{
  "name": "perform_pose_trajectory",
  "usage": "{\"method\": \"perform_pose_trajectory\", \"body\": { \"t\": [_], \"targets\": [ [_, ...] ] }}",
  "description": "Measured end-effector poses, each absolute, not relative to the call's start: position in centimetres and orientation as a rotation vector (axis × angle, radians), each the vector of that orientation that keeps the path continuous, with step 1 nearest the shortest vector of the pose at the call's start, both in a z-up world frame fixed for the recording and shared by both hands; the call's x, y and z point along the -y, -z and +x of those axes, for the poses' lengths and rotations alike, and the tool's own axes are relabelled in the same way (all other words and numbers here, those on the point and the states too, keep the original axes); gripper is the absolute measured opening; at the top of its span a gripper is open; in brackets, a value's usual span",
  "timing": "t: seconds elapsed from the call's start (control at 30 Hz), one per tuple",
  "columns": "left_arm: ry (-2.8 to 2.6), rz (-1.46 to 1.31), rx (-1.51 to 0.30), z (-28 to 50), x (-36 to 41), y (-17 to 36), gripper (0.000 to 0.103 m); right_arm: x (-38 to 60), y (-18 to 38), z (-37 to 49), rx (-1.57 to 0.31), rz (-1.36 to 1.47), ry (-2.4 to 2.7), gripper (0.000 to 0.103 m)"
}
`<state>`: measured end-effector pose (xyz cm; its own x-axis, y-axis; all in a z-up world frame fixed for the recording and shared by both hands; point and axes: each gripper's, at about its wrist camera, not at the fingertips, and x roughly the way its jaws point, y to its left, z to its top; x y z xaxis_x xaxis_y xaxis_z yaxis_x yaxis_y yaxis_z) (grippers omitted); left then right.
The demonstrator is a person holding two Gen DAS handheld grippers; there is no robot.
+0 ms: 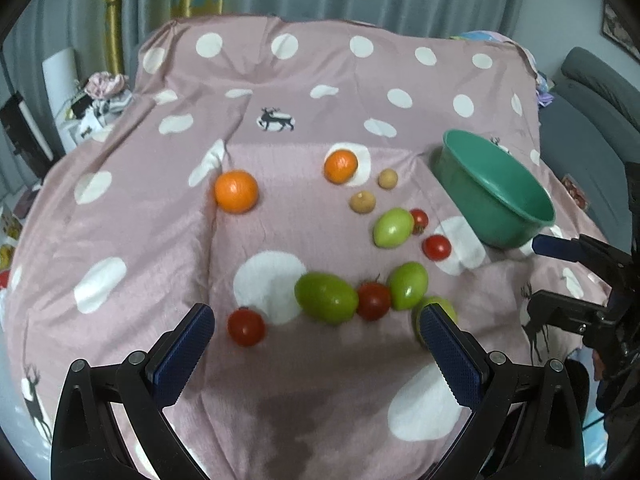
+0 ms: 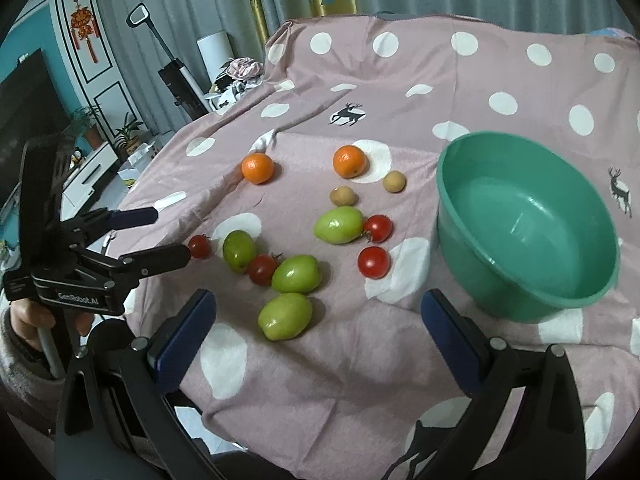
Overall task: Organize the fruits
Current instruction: 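Grasp a green tomato with the left gripper while the right gripper grasps another green tomato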
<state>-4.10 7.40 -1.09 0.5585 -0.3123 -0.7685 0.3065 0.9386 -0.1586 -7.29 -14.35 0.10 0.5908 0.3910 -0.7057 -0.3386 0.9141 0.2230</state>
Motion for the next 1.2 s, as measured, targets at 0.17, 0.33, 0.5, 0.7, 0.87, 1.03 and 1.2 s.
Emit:
{"method": "perform_pose_trajectory", "body": {
  "t": [0.17, 0.33, 0.5, 0.7, 0.87, 1.03, 1.2],
  "targets": [
    [0.406, -0.01, -0.919, -4.5, -7.3, 1.9, 0.102, 14.3, 0.6, -7.4, -0.854, 0.098, -0.476, 0.102],
    [0.398, -0.035, -0.904, -4.3, -7.7, 2.1, 0.102, 13.8, 1.0, -7.1, -0.867, 0.121, -0.501, 0.098],
    [0.41, -0.017, -0.898, -3.9, -7.8, 2.3, 0.094, 13.6, 1.5, -6.7, -0.879, 0.139, -0.502, 0.094],
    [0.441, 0.042, -0.91, -3.4, -7.1, 2.7, 0.077, 13.0, 2.1, -5.8, -0.909, 0.137, -0.521, 0.086],
    [0.449, 0.058, -0.925, -2.4, -7.1, 3.0, 0.071, 11.7, 2.4, -4.8, -0.928, 0.094, -0.547, 0.076],
    [0.475, 0.068, -0.954, -1.4, -6.8, 3.5, 0.06, 10.8, 3.0, -3.7, -0.951, 0.053, -0.562, 0.067],
    [0.479, 0.114, -0.993, -0.7, -6.2, 4.1, 0.06, 10.5, 4.0, -2.6, -0.993, 0.043, -0.55, 0.064]
  ]
}}
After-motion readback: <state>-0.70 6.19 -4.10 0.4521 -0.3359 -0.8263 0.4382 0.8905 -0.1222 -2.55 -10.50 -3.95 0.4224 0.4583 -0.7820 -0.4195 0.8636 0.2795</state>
